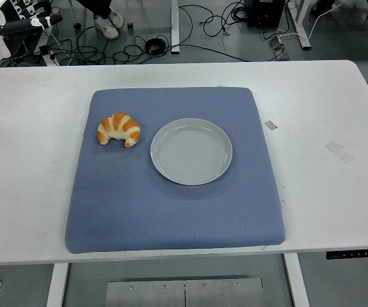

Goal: Place the bread on the plate

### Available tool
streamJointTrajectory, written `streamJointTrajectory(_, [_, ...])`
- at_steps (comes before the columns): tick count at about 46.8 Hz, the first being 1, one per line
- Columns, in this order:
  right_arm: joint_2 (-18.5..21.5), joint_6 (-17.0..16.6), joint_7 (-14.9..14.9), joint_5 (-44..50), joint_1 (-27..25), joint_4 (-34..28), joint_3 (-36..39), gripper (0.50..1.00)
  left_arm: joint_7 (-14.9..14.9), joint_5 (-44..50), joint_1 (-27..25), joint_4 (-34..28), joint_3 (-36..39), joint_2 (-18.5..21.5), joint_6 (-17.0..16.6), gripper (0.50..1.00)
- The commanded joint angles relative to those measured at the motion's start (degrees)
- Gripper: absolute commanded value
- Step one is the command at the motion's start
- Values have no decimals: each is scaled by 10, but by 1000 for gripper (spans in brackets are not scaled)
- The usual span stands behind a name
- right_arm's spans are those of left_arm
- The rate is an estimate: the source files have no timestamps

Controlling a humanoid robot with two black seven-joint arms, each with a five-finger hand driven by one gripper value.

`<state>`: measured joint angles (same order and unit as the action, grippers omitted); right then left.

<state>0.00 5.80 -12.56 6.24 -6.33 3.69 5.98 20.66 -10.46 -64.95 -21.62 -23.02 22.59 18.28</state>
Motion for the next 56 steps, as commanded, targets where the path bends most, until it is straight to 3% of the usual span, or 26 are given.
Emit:
streamJointTrajectory(1, [0, 0, 1, 0, 0, 0, 0, 1000, 0, 0, 0, 0, 0, 0, 0, 972])
streamJointTrajectory(56, [0, 0, 1, 0, 0, 0, 0, 1000, 0, 0, 6, 0, -1, 0, -1, 972])
